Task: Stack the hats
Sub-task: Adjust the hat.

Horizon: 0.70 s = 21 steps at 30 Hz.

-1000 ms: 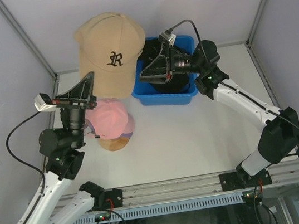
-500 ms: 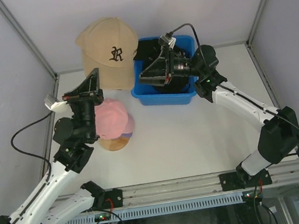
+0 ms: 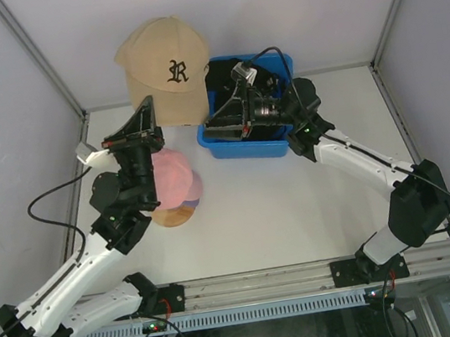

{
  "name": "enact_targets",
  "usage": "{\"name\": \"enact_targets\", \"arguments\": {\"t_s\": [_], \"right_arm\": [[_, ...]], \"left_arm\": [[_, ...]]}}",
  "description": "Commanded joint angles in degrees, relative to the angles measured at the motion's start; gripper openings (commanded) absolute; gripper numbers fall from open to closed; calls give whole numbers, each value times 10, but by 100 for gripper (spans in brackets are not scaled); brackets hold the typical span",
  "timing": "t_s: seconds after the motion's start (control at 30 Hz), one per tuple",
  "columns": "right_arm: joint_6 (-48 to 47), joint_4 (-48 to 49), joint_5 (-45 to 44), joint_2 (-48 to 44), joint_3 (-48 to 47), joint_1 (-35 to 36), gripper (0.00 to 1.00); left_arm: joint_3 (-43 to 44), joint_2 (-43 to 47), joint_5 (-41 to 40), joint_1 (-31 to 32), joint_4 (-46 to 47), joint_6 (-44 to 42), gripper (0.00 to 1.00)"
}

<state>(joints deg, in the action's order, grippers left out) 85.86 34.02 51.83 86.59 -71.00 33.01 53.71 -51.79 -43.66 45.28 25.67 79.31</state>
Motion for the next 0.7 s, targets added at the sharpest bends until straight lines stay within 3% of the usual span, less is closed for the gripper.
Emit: {"name": "enact_targets", "arguments": {"t_s": [0.0, 0.4, 0.67], "right_arm": [[11, 43, -18, -17, -5, 5, 54], [66, 112, -60, 16, -24, 12, 52], [86, 129, -67, 37, -52, 0, 37]], "left_arm": [[39, -9, -24, 17, 52, 9, 0], [46, -33, -60, 59, 80, 0, 0], [33, -32, -91, 96, 80, -6, 0]]}}
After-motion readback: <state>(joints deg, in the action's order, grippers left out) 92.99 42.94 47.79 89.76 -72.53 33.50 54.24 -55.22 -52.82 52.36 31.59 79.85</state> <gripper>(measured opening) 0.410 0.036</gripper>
